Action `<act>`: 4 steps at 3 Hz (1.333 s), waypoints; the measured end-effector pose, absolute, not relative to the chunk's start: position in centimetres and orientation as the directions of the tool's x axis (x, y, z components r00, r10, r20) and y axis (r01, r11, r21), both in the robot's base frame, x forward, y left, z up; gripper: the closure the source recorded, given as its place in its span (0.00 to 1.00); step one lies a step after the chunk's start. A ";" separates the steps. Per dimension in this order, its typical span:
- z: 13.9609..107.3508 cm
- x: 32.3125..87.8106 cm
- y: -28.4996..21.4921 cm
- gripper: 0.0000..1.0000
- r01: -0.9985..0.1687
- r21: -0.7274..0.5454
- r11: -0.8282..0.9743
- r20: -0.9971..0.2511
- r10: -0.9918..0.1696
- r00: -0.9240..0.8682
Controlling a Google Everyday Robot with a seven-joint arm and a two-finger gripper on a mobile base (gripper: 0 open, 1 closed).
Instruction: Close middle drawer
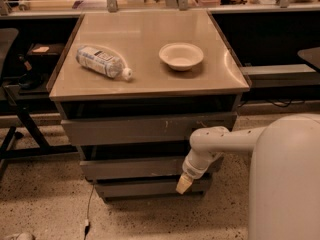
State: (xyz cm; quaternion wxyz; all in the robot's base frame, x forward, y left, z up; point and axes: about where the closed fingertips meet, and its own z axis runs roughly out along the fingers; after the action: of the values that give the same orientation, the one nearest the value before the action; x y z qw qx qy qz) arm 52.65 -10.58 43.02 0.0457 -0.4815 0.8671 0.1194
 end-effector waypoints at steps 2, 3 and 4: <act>43.0 53.4 -10.7 0.88 -0.839 0.148 0.523 -0.196 -0.817 -0.543; 43.3 55.2 -11.3 1.00 -0.813 0.102 0.573 -0.201 -0.789 -0.581; 43.4 56.8 -11.9 1.00 -0.778 0.063 0.625 -0.209 -0.754 -0.623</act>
Offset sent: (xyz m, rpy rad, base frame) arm 0.0189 -0.0040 0.0027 -0.0163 -0.0381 -0.0406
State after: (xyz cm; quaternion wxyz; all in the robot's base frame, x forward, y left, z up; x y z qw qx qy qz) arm 56.82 -11.93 43.39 0.0814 -0.4266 0.8978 0.0736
